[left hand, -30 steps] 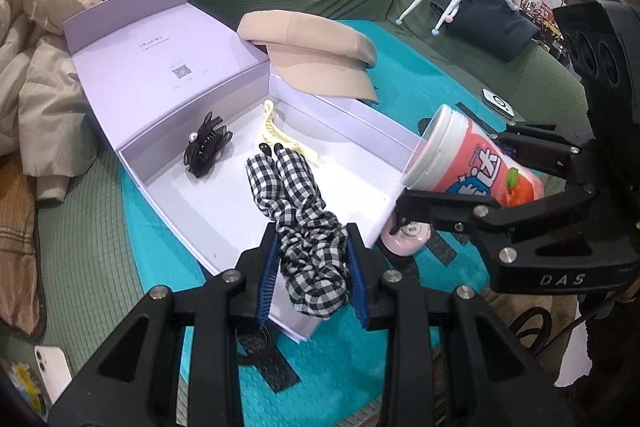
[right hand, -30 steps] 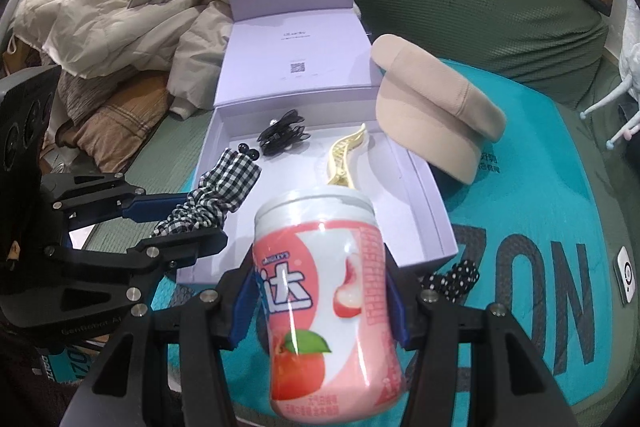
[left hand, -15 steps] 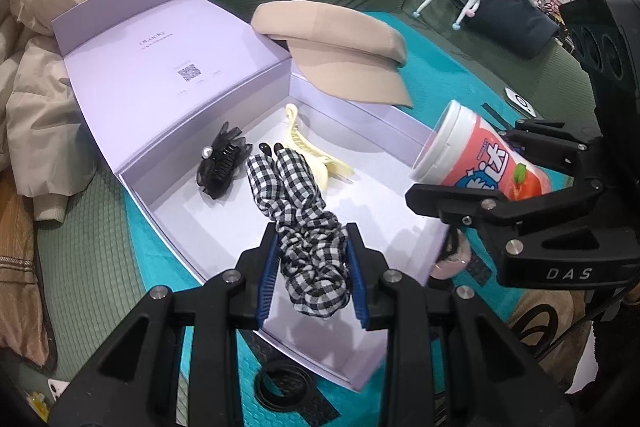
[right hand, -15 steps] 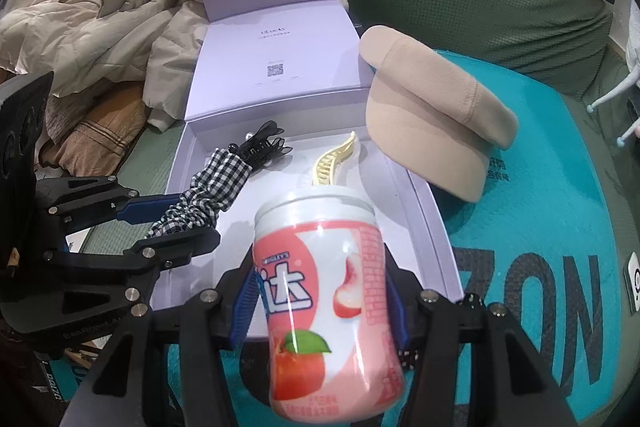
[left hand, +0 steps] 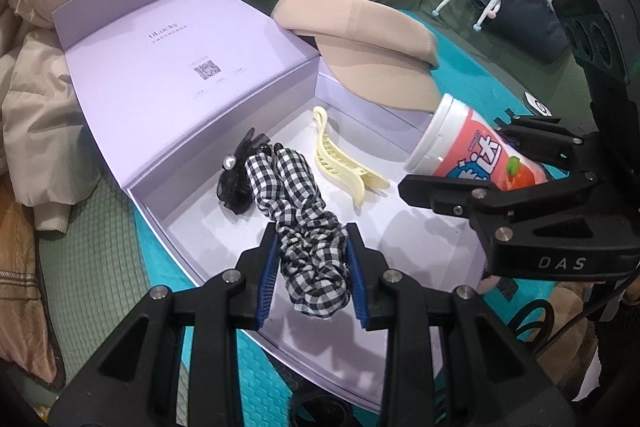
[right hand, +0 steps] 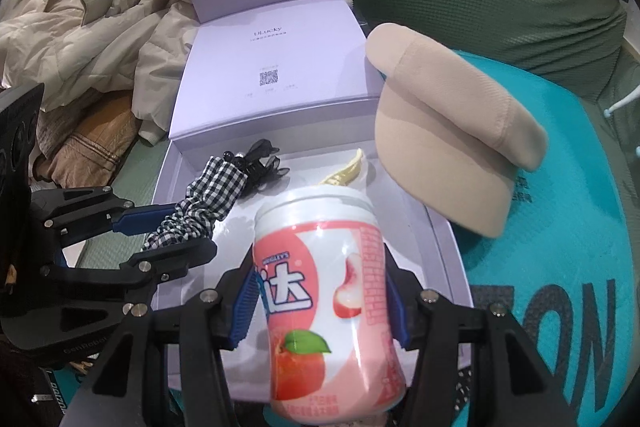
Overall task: Organize objects
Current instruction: 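Carry the gum jar over the lavender box while the left tool lowers the scrunchie inside, then lower the gum jar into the box and open the right tool while the left tool releases the scrunchie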
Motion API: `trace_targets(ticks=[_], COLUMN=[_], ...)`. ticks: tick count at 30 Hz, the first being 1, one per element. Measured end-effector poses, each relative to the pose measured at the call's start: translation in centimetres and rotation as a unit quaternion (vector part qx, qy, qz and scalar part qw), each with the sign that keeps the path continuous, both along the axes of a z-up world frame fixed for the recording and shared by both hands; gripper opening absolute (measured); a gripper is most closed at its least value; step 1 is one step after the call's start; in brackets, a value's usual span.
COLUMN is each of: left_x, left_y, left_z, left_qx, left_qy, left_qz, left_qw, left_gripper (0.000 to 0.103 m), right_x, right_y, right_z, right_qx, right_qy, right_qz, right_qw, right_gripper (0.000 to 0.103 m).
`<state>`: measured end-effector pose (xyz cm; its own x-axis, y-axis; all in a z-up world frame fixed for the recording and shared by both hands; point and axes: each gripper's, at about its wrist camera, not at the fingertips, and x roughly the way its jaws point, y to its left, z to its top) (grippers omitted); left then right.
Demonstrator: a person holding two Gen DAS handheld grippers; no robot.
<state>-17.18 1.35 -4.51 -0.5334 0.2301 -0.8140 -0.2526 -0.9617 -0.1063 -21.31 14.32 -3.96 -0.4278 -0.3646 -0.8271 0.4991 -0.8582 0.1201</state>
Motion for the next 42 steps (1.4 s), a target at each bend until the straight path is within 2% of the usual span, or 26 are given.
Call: trace_targets(ticks=[6, 10, 24, 42], left_x=[-1.2, -2.2, -4.2, -5.2], left_y=[-0.4, -0.3, -0.1, -0.2], left_z=[-0.3, -0.6, -1.1, -2.7], left_qx=[-0.006, -0.025, -0.055, -0.076], left_qy=[-0.003, 0.004, 0.014, -0.005], left_qz=[0.004, -0.002, -0.006, 0.002], left_qw=[1.0000, 0.9997, 0.9984, 0.9971], left_gripper=[0.030, 0.030, 0.030, 0.030], right_x=[-1.1, -1.9, -3.7, -5.0], right_y=[-0.5, -0.8, -2.0, -4.3], right_z=[-0.2, -0.4, -0.4, -1.3], right_qx=[-0.003, -0.006, -0.010, 0.009], right_qy=[0.002, 0.002, 0.019, 0.052], right_qz=[0.002, 0.004, 0.022, 0.044], right_qw=[1.000, 1.000, 1.000, 0.998], right_gripper=[0.055, 0.054, 0.053, 0.053])
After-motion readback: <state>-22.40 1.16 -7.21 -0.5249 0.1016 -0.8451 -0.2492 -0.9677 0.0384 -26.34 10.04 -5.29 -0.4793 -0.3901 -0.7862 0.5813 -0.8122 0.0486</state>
